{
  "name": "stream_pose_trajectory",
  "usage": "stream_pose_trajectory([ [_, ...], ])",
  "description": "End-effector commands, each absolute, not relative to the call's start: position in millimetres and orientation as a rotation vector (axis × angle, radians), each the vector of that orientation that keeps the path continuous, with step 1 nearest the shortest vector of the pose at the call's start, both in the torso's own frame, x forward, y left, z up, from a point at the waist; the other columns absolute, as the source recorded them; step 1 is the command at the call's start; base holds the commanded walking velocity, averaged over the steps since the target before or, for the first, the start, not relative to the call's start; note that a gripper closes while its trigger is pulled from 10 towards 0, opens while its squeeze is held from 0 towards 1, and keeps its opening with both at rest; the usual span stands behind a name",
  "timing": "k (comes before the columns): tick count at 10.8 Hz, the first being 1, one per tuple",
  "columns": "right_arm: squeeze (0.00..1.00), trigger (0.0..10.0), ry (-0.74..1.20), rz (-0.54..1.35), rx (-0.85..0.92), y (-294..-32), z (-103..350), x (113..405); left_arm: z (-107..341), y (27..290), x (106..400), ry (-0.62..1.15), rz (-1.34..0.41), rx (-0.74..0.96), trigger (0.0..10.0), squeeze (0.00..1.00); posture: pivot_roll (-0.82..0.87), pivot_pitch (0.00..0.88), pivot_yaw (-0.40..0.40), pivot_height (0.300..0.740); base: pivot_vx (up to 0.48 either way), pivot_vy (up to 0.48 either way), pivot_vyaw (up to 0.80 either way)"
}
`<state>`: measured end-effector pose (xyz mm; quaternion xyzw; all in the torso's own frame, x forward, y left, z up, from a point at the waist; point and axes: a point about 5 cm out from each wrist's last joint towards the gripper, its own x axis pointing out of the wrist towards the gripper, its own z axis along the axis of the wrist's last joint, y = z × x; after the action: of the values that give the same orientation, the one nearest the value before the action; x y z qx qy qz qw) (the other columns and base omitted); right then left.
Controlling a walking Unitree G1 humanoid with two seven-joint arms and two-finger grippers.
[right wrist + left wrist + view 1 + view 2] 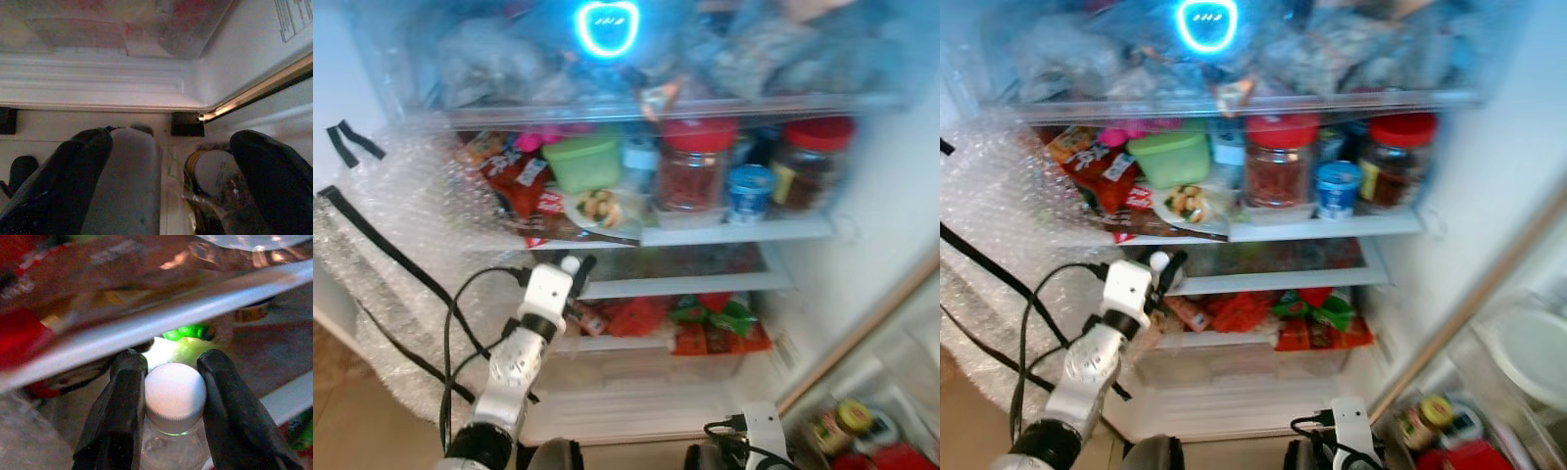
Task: Restocking fridge
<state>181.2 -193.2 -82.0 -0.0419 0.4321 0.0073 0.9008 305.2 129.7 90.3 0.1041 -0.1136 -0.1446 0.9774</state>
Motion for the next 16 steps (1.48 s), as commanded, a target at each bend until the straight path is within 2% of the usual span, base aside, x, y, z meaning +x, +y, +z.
stream_pose_trajectory([
  [1,0.0,10.0,0.885,0.001,-0.088,-199,-81,182,77,141,301,-0.166,-0.24,0.162,10.0,0.0,-0.04,0.028,0.006,0.641,0.0,0.0,0.0],
  [4,0.0,10.0,0.875,0.009,-0.086,-194,-80,183,63,155,294,-0.099,-0.184,0.133,10.0,0.0,-0.04,0.029,0.006,0.641,0.0,0.0,0.0],
  [7,0.0,10.0,0.879,0.015,-0.086,-190,-81,183,96,141,304,-0.262,-0.216,0.169,10.0,0.0,-0.04,0.028,0.005,0.641,0.0,0.0,0.0],
  [12,0.0,10.0,0.881,0.01,-0.081,-192,-81,185,106,133,306,-0.333,-0.247,0.208,10.0,0.0,-0.04,0.034,0.0,0.641,0.0,0.0,0.0],
  [16,0.0,10.0,0.861,0.014,-0.075,-191,-80,186,82,147,300,-0.248,-0.193,0.239,10.0,0.0,-0.05,0.038,-0.004,0.641,0.0,0.0,0.0],
])
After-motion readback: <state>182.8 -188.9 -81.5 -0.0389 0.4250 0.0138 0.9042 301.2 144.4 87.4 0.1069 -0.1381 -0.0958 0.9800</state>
